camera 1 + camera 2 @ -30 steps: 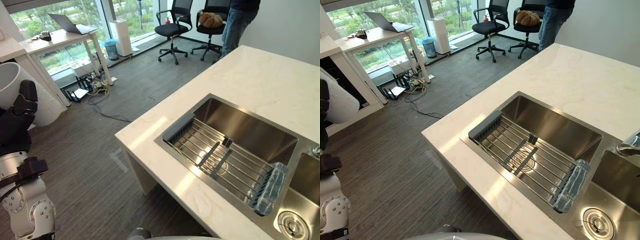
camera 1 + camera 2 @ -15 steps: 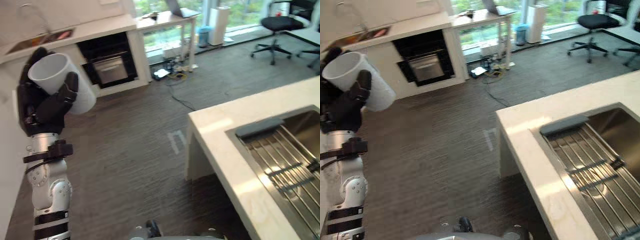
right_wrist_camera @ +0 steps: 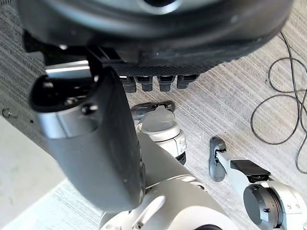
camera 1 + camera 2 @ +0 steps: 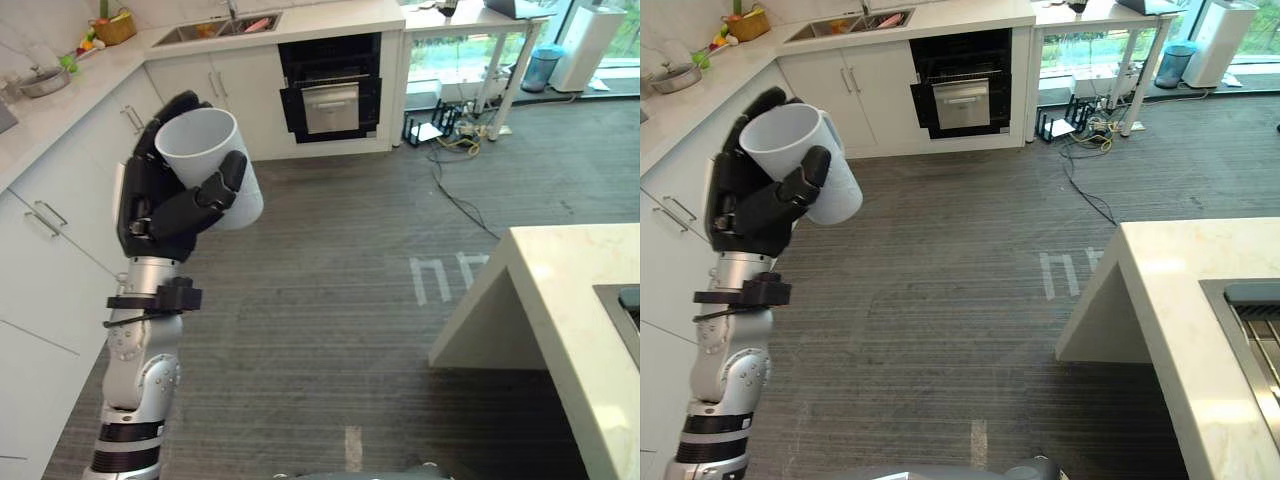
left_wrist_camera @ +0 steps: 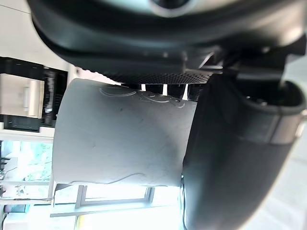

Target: Walk over to the sink, pick up the cup, carry it to the dishwasher, place the cup inside the dishwasher, then close the dishwasher door

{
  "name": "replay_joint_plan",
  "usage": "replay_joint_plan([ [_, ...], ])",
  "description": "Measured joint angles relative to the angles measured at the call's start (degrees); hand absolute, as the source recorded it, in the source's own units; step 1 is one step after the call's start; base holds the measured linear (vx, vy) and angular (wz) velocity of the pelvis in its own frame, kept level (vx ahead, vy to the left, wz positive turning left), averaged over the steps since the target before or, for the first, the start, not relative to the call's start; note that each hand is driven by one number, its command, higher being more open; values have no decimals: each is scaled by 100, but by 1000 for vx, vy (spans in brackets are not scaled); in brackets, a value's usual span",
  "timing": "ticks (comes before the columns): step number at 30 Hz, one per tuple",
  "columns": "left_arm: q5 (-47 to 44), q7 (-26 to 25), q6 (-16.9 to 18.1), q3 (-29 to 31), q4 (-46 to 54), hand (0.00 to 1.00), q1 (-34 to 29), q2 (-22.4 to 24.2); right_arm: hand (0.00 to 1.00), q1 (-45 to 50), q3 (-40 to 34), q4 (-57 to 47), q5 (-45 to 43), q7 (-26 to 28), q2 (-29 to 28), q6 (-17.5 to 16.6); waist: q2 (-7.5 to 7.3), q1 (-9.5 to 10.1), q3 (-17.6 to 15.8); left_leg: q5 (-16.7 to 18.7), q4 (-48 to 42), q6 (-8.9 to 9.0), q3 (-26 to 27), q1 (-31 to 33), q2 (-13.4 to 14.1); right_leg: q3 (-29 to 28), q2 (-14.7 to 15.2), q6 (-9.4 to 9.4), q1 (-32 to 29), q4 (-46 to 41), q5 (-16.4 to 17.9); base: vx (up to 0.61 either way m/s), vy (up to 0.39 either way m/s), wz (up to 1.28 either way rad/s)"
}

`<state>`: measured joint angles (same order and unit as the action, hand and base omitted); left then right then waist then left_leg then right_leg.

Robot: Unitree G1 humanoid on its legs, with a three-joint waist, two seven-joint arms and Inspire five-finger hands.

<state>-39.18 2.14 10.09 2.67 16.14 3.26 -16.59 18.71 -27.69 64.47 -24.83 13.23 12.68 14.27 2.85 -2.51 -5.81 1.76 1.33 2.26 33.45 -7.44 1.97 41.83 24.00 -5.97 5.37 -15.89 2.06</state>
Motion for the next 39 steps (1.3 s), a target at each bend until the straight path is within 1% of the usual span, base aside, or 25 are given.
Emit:
replay_joint_plan([
  [1,8,-28,-92,-270,0,0,-62,186,100,0,52,-9,37,-12,-19,-3,-42,-4,-1,-11,75,-28,-183,6,-56,-109,92,34,-6,-224,-23,65,37,91],
  [2,103,-25,-212,-573,-15,0,-124,353,100,3,58,-54,34,-63,-33,-8,-91,-32,-32,8,92,-75,-475,41,-118,-502,159,247,-68,-573,-103,92,51,111],
  [3,129,-15,-275,-775,-27,0,-155,410,100,7,83,-69,16,-98,-48,-10,-85,-51,-29,21,61,-103,-679,66,-132,-918,166,447,-151,-826,-176,131,67,150],
  [4,224,51,-381,-1169,-88,0,-169,470,100,38,199,-118,-53,-175,-52,-22,-85,-108,-24,57,-14,-210,-1111,113,-143,-1824,101,794,-420,-1404,-443,138,45,180],
  [5,228,121,-422,-1534,-169,0,-162,489,100,30,269,-155,-88,-219,-87,-46,-36,-191,-4,126,-81,-350,-1583,163,-81,-2699,-136,473,-618,-1831,-196,133,15,207],
  [6,250,200,-425,-1678,-281,0,-152,502,100,29,323,-187,-112,-221,-185,-68,-42,-247,-2,150,-143,-372,-1900,235,-29,-3152,-467,344,-702,-1877,410,111,-24,174],
  [8,346,199,-442,-1766,-417,0,-136,495,100,-8,345,-222,-230,-218,-349,-112,-68,-311,4,164,-185,-370,-2329,286,-16,-3650,-866,280,-938,-1719,810,102,-40,138],
  [9,454,153,-464,-1768,-514,0,-97,402,100,-65,367,-222,-322,-211,-446,-152,-115,-300,0,236,-251,-332,-2575,271,-4,-3993,-1072,193,-1173,-1209,855,124,-56,111],
  [10,549,114,-494,-1770,-515,0,-80,346,100,-83,389,-224,-324,-211,-469,-170,-118,-296,-9,284,-311,-309,-2652,270,18,-4156,-1160,170,-1289,-1004,843,145,-97,88],
  [11,694,21,-533,-1760,-514,0,-39,207,100,-101,443,-247,-326,-210,-517,-207,-168,-297,5,415,-531,-175,-2702,331,85,-4425,-1358,-51,-1449,-513,647,128,-124,62],
  [12,814,-5,-593,-1736,-512,0,59,36,100,-62,538,-302,-326,-197,-594,-246,-340,-303,-1,610,-903,-42,-2776,394,59,-4511,-1399,-135,-1502,-32,-269,143,-156,58],
  [13,891,-5,-630,-1724,-509,0,121,-60,100,-29,613,-298,-327,-185,-656,-271,-510,-302,9,704,-1040,37,-2805,382,-13,-4510,-1384,-93,-1514,30,-774,197,-258,34],
  [14,1012,-47,-676,-1677,-529,0,121,-13,100,-27,671,-275,-332,-177,-638,-281,-524,-271,97,919,-1285,181,-2780,432,89,-4343,-1410,-103,-1368,153,-370,191,-250,6],
  [15,1055,-54,-676,-1664,-522,0,130,27,100,-37,671,-291,-386,-168,-613,-308,-473,-260,129,1024,-1427,257,-2762,520,201,-4326,-1492,-83,-1273,412,-332,252,-262,-24],
  [16,1113,-60,-670,-1647,-531,0,186,78,100,-126,671,-299,-561,-130,-548,-357,-313,-247,160,1154,-1626,347,-2677,675,450,-4318,-1708,-22,-1202,804,-431,232,-190,-31],
  [17,1113,-45,-686,-1687,-553,0,285,102,100,-227,670,-292,-781,-74,-504,-371,-251,-310,161,1152,-1604,347,-2543,661,593,-4297,-1850,41,-1139,964,-480,221,-164,-30],
  [19,1108,-10,-716,-1769,-682,0,497,167,100,-285,675,-315,-1008,12,-478,-371,-243,-334,153,1092,-1398,435,-2414,407,739,-4358,-2017,74,-1035,1008,-484,191,-135,-31],
  [20,1109,33,-718,-1784,-793,0,653,194,100,-309,675,-372,-1090,34,-469,-386,-243,-346,154,1050,-1278,479,-2262,269,761,-4422,-2052,109,-998,1007,-462,150,-88,-39],
  [22,1109,51,-694,-1772,-817,0,787,151,100,-427,691,-424,-1186,69,-453,-384,-237,-370,151,1028,-1124,472,-2083,123,744,-4545,-2054,118,-995,1048,-455,79,6,-39],
  [25,1111,150,-597,-1773,-1065,0,775,20,100,-473,860,-399,-1210,151,-481,-351,-230,-421,154,1020,-973,474,-1850,-114,685,-4693,-2026,92,-896,1130,-472,27,63,-27],
  [27,1120,144,-505,-1751,-1249,0,745,-131,100,-463,1011,-315,-1209,194,-534,-333,-226,-456,151,1020,-938,474,-1748,-112,659,-4746,-2001,59,-899,1246,-539,-5,48,-16],
  [29,1242,62,-394,-1672,-1383,0,652,-175,100,-462,1026,-277,-1229,200,-566,-323,-216,-473,146,1021,-932,475,-1583,-112,662,-4824,-2006,54,-903,1384,-636,-9,24,-20],
  [32,1343,-98,-332,-1652,-1476,0,643,-172,100,-467,1071,-303,-1234,200,-543,-346,-216,-513,145,1021,-918,476,-1542,-116,666,-4854,-2019,57,-902,1446,-680,-7,5,-9],
  [35,1343,-247,-88,-1643,-1476,0,635,-169,100,-467,1175,-298,-1368,196,-539,-367,-201,-569,145,1021,-856,476,-1465,-151,689,-4891,-2058,67,-900,1506,-718,8,-2,-8],
  [39,1347,-286,87,-1633,-1476,0,634,-126,100,-468,1229,-300,-1381,194,-487,-377,-135,-612,182,1020,-779,478,-1293,-232,681,-5008,-2082,51,-902,1570,-757,14,15,-16],
])
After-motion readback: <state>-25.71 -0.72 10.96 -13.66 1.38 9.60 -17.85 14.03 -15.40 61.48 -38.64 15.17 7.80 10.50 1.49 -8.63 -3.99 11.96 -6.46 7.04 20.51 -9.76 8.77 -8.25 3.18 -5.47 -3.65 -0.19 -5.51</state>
